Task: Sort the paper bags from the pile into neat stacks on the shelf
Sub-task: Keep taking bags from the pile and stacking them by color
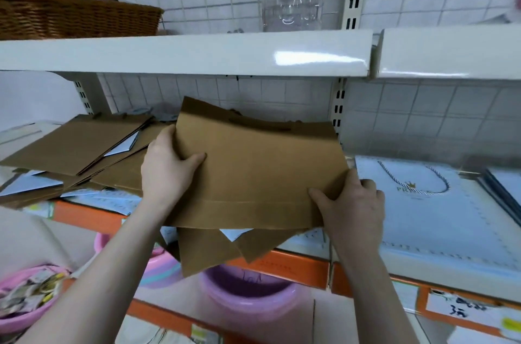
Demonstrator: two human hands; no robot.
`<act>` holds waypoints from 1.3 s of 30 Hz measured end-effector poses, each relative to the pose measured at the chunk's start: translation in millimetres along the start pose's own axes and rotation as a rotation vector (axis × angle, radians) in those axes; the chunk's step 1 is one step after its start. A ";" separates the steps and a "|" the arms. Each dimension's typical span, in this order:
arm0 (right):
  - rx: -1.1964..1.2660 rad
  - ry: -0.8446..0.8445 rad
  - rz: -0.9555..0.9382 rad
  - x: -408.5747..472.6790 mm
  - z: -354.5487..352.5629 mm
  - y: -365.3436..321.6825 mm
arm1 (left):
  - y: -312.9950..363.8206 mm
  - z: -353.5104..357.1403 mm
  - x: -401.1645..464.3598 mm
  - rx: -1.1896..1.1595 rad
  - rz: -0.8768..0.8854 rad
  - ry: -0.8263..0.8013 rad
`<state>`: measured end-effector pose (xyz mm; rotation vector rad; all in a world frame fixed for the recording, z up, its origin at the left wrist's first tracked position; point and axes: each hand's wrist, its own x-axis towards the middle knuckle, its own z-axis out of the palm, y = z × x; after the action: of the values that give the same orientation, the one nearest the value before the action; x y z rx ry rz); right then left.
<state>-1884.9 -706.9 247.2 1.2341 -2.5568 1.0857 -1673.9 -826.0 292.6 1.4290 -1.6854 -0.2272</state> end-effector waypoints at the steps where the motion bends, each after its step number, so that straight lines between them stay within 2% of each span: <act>1: -0.003 0.017 0.002 -5.4 -4.6 0.4 | 1.9 -4.6 -3.8 -0.006 0.014 0.007; 8: -0.033 0.082 0.059 -59.2 -40.1 2.1 | -0.6 -37.6 -41.3 -0.023 0.037 -0.002; 14: -0.130 0.072 0.104 -122.5 -68.7 20.6 | 0.1 -50.8 -96.3 0.006 0.013 -0.105; 20: -0.183 0.093 0.120 -148.8 -105.5 57.7 | 31.3 -45.4 -140.2 -0.002 -0.001 -0.215; 25: -0.199 0.122 0.113 -147.4 -139.5 93.5 | 73.5 -36.0 -161.1 -0.019 0.049 -0.212; 30: -0.225 0.152 0.148 -137.4 -189.5 167.1 | 145.7 -2.0 -203.0 -0.096 0.108 -0.223; 39: -0.376 0.235 0.242 -112.8 -320.6 365.9 | 323.4 112.6 -336.2 -0.179 0.108 -0.382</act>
<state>-2137.7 -276.3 238.1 0.6809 -2.6069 0.6853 -2000.7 -475.8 264.7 1.2097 -1.9859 -0.6070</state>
